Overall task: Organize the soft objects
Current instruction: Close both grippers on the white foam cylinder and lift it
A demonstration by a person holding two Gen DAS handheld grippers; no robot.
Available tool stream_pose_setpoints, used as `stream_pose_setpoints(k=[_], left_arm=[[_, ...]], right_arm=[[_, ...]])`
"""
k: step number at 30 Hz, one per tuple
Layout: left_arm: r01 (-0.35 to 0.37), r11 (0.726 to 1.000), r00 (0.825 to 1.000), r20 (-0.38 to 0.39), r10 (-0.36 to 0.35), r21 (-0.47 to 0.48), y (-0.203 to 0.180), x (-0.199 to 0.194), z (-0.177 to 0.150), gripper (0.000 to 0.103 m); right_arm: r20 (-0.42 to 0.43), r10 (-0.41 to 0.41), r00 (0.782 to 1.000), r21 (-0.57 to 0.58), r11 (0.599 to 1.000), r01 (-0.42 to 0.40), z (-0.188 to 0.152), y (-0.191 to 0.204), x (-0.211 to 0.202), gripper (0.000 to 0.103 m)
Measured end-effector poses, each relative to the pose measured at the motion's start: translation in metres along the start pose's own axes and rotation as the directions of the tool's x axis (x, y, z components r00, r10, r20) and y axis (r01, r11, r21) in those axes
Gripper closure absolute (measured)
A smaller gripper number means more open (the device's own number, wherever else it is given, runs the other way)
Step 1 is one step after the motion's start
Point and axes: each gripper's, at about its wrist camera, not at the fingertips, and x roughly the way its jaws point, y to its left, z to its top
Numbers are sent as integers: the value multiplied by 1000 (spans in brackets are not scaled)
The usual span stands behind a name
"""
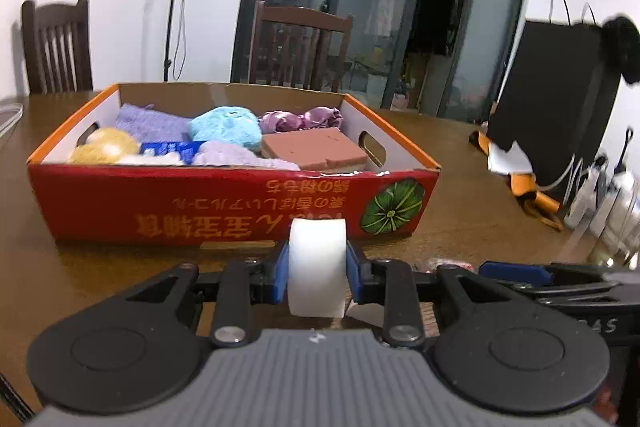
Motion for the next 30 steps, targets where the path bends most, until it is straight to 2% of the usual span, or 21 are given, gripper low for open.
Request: stream_pose_setpoints(k=[2,3,7,11,13,15,17,19,22,25,30], left_arm=[[31,998,1000,7,-31,-54,7,-14,1,74],[73,994,997,14,-72,-82,13,-23,1,74],[186,961,981,-16,-193,-205,33,-54,-10,74],[292,895,946,-38,-323,-338,54,-80,-38,73],[265,901,953,-49,-299,-344,60,-86,-49,72],[198,919,967,-86,-240,-340,69,-88,-56,64],[114,937,983,-99,-155,-329,76,-92,-60,45],[71,953,993,-67,-94,-293,80,-100,-61,41],[101,948,993,-28,-115,-302,89,-110,-60,40],[120,943,991,-18,-132,-309,92,-112,-61,41],[148,934,985,-39,-170,-326,96,-104,-65,52]], right_arm=[[7,1,1000,-3,1000,-1,0,3,-3,29],[13,2,1000,-5,1000,-2,0,5,-5,29],[27,43,999,-19,999,-42,-3,21,-18,29],[2,102,995,-33,994,-102,-14,45,-28,29],[-25,132,991,-42,990,-133,-22,59,-28,29],[-49,139,989,-57,988,-142,-29,72,-26,29],[-67,140,988,-62,988,-145,-34,81,-24,29],[-80,137,987,-56,988,-142,-38,87,-25,29],[-89,140,986,-41,989,-145,-41,94,-26,30],[-101,152,983,-26,987,-155,-42,99,-25,34],[-130,161,978,15,987,-161,-45,107,-12,41]])
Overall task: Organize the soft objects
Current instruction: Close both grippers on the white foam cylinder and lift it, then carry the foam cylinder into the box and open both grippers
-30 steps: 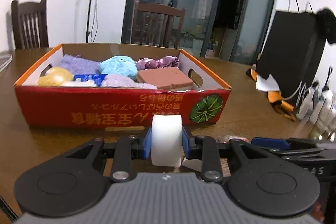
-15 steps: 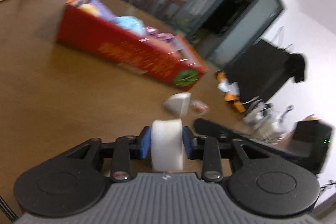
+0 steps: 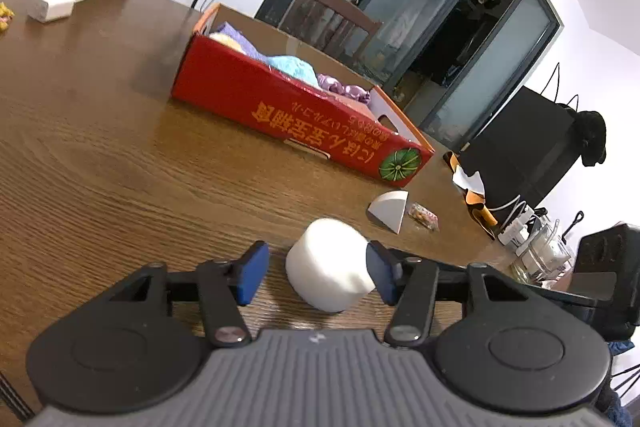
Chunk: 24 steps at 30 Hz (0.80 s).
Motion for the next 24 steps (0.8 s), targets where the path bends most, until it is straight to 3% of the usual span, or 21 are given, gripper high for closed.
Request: stream_pose_setpoints(k=[6,9,13,17,19,24], left_arm=[[30,999,999,-32,-31,-23,6,14,2,75],[44,999,998,-44,-44,-12,5,18,2,77],[54,998,997,-54,-55,-20,6,19,3,78],[68,997,996,-47,-69,-18,-3,19,12,78],[114,993,993,-39,-114,-11,-9,22,26,78],[231,972,973,-23,-230,43,-40,60,92,78]], right_arm=[[-19,22,1000,91,996,-20,0,-7,14,57],[-28,63,998,135,989,-59,1,-13,19,64],[-36,128,991,175,977,-120,2,-19,22,81],[-23,129,991,138,983,-125,9,-12,16,81],[8,122,993,124,985,-122,20,-13,8,81],[97,84,992,92,991,-93,77,-32,-16,81]])
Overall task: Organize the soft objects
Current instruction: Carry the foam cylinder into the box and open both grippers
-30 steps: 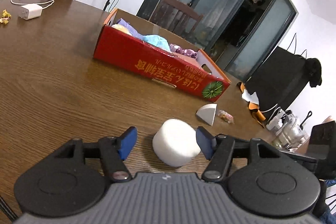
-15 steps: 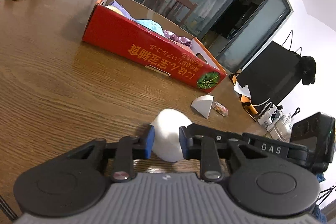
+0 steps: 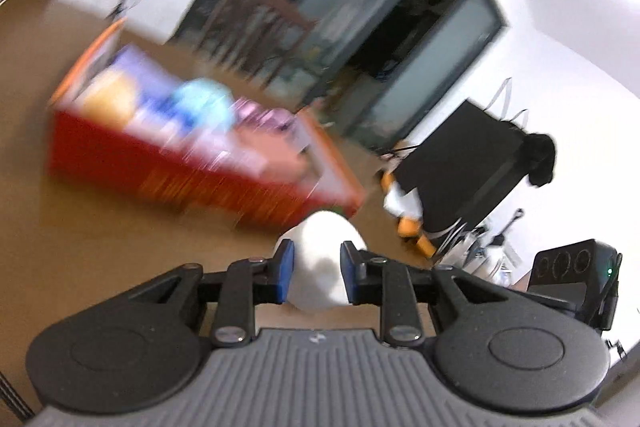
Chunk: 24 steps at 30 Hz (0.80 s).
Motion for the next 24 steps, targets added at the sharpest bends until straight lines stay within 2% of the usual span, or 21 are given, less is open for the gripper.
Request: stream_pose_setpoints(k=[3,8,14,16,18,22,24], left_arm=[[24,998,1000,-5,-24,55,-12,42,39,78],[15,1000,998,-64,-13,26,-3,111,73,78],[-27,1000,989,-144,29,14,17,163,73,78],[-42,999,984,-171,42,3,24,171,68,77],[-47,999,985,-164,47,7,28,172,64,77],[-45,999,986,-160,46,12,30,170,65,71],[-44,999,987,-156,44,6,30,166,66,68]], right_arm=[[54,-30,998,45,999,28,45,-22,0,80],[54,-99,994,125,988,91,89,-66,26,80],[15,-182,983,155,972,178,98,-99,58,79],[-5,-207,978,152,967,205,94,-102,67,80],[3,-227,974,112,968,225,89,-98,67,80],[31,-254,967,28,967,253,86,-79,64,50],[50,-277,960,-12,961,278,87,-71,61,50]])
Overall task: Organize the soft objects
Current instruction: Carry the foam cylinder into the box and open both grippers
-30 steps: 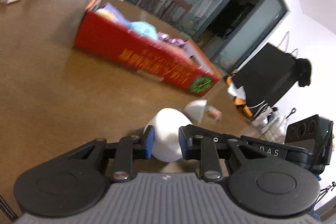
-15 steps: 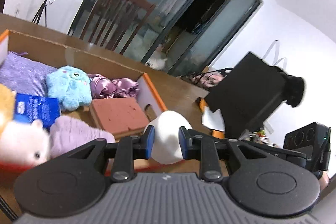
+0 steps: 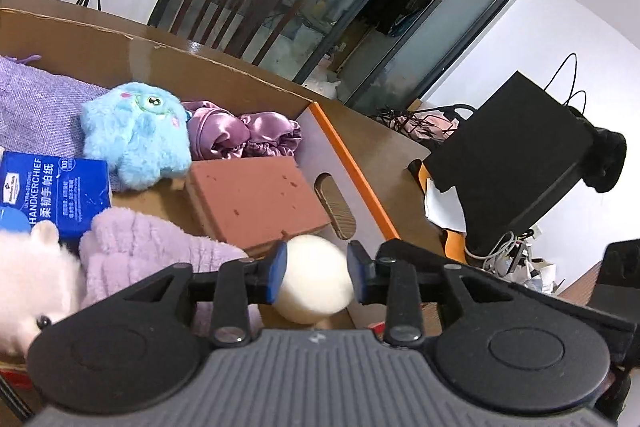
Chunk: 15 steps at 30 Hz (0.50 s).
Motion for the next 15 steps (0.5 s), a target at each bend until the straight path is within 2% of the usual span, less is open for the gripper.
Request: stream_pose_setpoints(k=[3,6,8,9,10,12,15], left_arm=[[-11,1000,1000,13,11,8,-4,-10,-1,67],[-26,999,999,29,25,44,-12,-28,-4,60],[-52,994,997,54,46,99,-21,-48,-9,48],[-83,988,995,66,75,133,-27,-59,-12,44],[-119,978,991,77,107,172,-33,-68,-16,35],[-225,940,971,142,194,256,-46,-94,-31,27],[-335,894,930,255,264,297,-59,-135,-58,17]], right_arm=[[17,8,1000,-15,1000,-8,3,4,-10,50],[33,10,999,-24,1000,-9,3,5,-26,50],[43,7,999,-37,999,-6,3,6,-39,49],[47,5,999,-50,999,-2,3,8,-45,48],[50,1,999,-67,998,2,2,9,-52,47],[85,-39,996,-136,989,50,-3,16,-69,44],[165,-134,977,-287,941,178,-20,32,-93,39]])
